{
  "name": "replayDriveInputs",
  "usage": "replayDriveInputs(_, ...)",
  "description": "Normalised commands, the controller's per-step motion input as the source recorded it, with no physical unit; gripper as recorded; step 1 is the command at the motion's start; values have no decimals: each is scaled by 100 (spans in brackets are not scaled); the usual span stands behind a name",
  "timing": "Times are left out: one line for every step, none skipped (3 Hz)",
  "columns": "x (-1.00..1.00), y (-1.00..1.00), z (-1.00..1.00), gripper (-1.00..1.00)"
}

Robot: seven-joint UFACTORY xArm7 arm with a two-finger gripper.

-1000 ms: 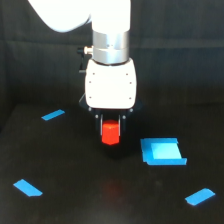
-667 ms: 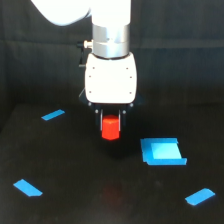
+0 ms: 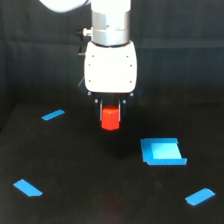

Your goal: Pick up the red object from the table

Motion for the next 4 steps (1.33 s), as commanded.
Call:
replayDriveInputs(-7, -5, 63, -100)
replayDriveInputs(0, 1, 23, -92)
replayDriveInputs(1, -11, 15, -100)
replayDriveInputs(-3, -4, 2, -100)
